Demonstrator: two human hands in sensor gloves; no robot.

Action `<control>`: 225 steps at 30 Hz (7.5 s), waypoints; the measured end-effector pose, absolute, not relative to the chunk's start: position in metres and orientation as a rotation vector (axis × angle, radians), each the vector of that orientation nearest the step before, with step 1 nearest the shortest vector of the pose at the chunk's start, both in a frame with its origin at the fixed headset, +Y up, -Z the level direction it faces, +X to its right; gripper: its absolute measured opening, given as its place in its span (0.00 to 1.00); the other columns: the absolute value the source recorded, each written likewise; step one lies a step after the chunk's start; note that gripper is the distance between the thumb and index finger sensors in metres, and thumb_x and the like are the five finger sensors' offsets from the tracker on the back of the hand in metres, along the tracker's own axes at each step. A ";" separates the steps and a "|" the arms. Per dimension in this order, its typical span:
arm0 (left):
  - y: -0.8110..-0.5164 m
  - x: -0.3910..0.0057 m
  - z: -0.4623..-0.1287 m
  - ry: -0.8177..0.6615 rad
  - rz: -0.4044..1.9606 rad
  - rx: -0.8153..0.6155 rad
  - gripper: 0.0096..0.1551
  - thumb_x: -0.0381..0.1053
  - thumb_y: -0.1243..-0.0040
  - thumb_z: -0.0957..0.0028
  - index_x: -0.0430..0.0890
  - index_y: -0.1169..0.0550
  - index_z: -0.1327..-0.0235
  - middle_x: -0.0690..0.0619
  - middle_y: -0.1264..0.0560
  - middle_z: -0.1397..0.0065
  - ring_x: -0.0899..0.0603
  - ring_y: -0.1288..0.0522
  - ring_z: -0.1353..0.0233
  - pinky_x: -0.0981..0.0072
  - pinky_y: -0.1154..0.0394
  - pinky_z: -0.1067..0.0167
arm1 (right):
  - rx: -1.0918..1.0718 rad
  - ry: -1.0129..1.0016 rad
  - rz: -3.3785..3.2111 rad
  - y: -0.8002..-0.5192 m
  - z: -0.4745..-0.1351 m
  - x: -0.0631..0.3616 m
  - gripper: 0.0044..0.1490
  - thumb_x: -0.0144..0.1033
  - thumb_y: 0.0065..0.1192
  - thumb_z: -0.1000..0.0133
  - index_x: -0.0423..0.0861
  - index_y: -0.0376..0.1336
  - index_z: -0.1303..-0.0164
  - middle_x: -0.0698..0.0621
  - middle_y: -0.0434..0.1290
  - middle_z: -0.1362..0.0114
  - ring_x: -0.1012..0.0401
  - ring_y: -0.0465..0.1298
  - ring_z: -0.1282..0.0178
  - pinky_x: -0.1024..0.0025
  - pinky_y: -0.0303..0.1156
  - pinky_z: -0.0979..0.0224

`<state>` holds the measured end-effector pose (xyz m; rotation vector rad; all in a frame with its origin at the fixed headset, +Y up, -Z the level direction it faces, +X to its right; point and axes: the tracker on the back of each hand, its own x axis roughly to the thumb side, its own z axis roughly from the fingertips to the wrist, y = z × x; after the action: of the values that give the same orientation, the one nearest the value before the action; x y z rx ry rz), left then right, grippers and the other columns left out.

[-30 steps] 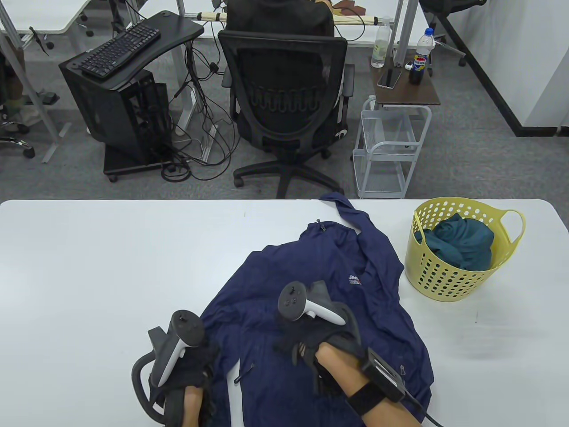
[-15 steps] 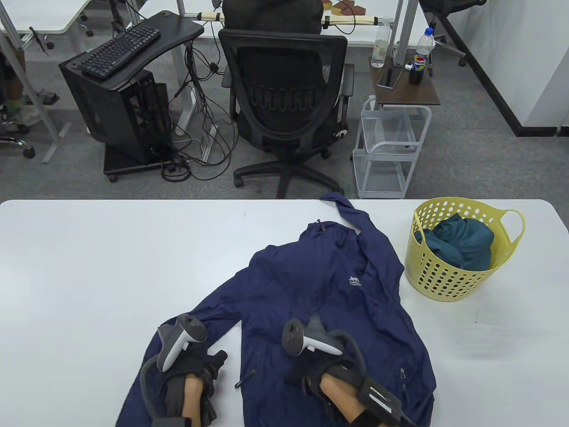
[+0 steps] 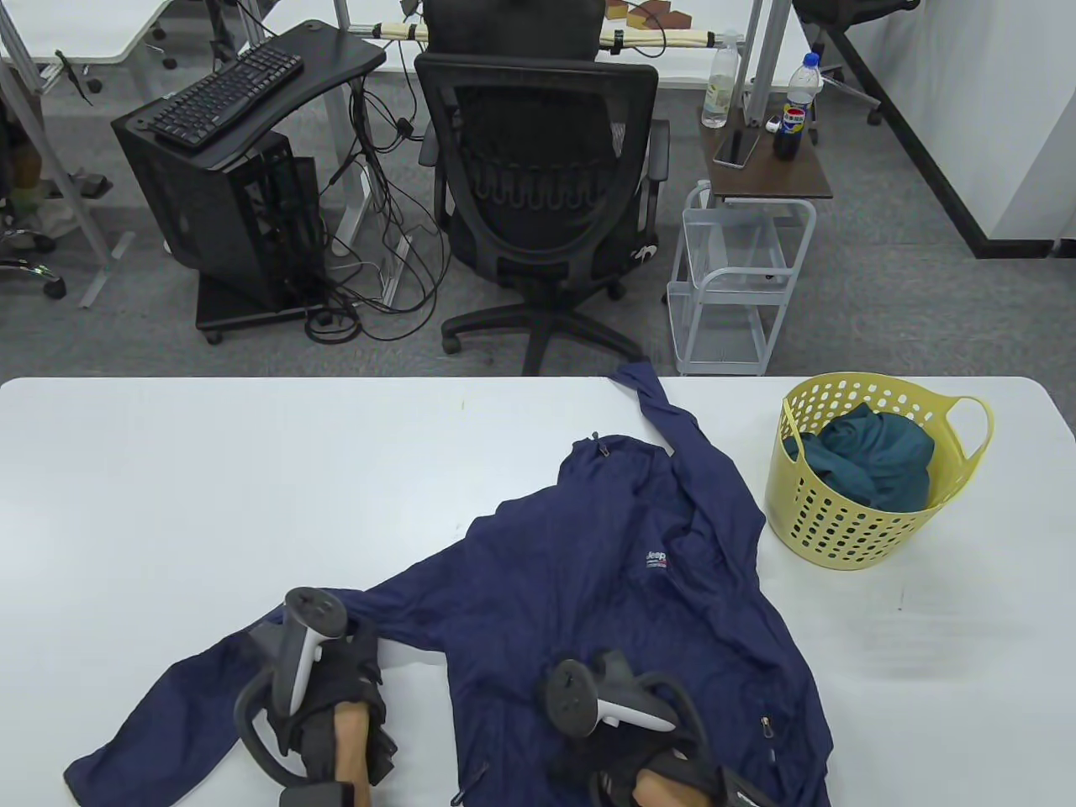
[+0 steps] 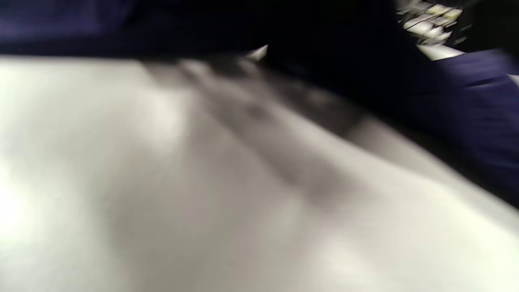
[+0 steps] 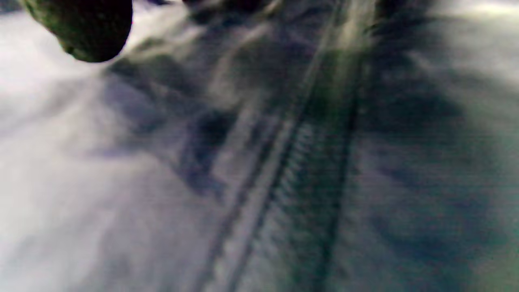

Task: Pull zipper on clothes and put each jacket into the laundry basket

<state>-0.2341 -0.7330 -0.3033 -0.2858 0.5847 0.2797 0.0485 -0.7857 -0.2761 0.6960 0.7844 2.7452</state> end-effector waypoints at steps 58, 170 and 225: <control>-0.702 -0.068 -0.284 -0.211 0.315 -0.069 0.41 0.71 0.47 0.59 0.69 0.38 0.27 0.59 0.36 0.16 0.37 0.44 0.17 0.30 0.43 0.29 | 0.113 -0.537 2.812 -0.702 -0.312 0.204 0.23 0.51 0.75 0.51 0.65 0.74 0.45 0.62 0.76 0.32 0.50 0.65 0.22 0.43 0.61 0.22; -0.751 0.054 -0.236 -0.472 -0.164 -0.565 0.36 0.74 0.56 0.59 0.69 0.26 0.34 0.54 0.32 0.20 0.38 0.24 0.32 0.46 0.24 0.40 | -0.156 0.316 2.605 -0.750 -0.450 0.165 0.45 0.54 0.67 0.45 0.58 0.52 0.19 0.56 0.49 0.09 0.43 0.43 0.12 0.33 0.45 0.20; -0.778 -0.104 -0.329 -0.001 0.150 -0.598 0.43 0.67 0.37 0.60 0.74 0.39 0.29 0.67 0.51 0.13 0.38 0.62 0.16 0.27 0.61 0.29 | 0.194 0.384 2.854 -0.727 -0.305 0.193 0.29 0.53 0.64 0.44 0.53 0.70 0.35 0.49 0.70 0.24 0.45 0.72 0.32 0.44 0.66 0.30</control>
<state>-0.1040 -0.7777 -0.3292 -0.5981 -0.0007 0.1505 0.1931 -0.7266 -0.3050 0.1944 0.3841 2.8536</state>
